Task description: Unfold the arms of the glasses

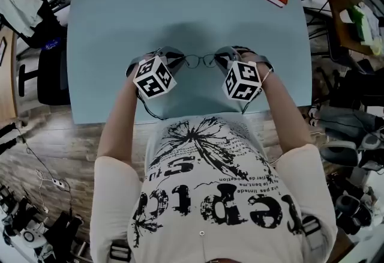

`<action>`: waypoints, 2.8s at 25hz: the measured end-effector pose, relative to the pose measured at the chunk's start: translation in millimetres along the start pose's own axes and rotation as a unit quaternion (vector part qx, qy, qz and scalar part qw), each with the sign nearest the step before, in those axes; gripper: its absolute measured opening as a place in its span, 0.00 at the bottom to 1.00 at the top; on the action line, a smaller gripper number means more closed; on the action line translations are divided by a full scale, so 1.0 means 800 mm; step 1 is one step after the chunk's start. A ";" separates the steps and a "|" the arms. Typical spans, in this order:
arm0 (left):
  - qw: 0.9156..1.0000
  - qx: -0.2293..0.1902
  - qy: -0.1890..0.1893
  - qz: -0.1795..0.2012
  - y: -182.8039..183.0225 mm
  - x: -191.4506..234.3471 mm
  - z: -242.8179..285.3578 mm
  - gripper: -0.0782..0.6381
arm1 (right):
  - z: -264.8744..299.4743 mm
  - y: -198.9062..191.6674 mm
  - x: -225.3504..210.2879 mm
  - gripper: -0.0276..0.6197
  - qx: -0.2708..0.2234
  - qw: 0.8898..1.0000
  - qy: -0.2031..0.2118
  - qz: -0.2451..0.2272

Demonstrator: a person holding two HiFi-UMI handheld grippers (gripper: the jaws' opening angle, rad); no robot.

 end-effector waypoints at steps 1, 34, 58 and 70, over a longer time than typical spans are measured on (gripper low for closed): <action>1.000 0.002 0.002 0.002 0.000 0.000 0.000 0.15 | -0.003 -0.005 0.000 0.09 0.000 1.000 -0.004 0.007; 0.992 -0.050 0.064 -0.099 -0.024 -0.006 -0.017 0.21 | -0.016 -0.017 0.019 0.20 -0.028 0.994 -0.065 0.078; 0.915 -0.315 0.234 -0.099 0.117 -0.032 -0.209 0.15 | -0.215 0.022 -0.048 0.06 -0.296 0.845 -0.328 0.302; 0.840 -0.372 0.361 -0.158 0.124 -0.001 -0.277 0.14 | -0.260 0.048 -0.068 0.06 -0.331 0.809 -0.398 0.280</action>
Point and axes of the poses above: the fingertips, and each gripper's own axes: z forward along the fingers, x to its left, y out of its top, the point moved 3 cm from there along -z, backward along the fingers, and after that the axes turned 5 degrees about -z, right-handed, at the moved point
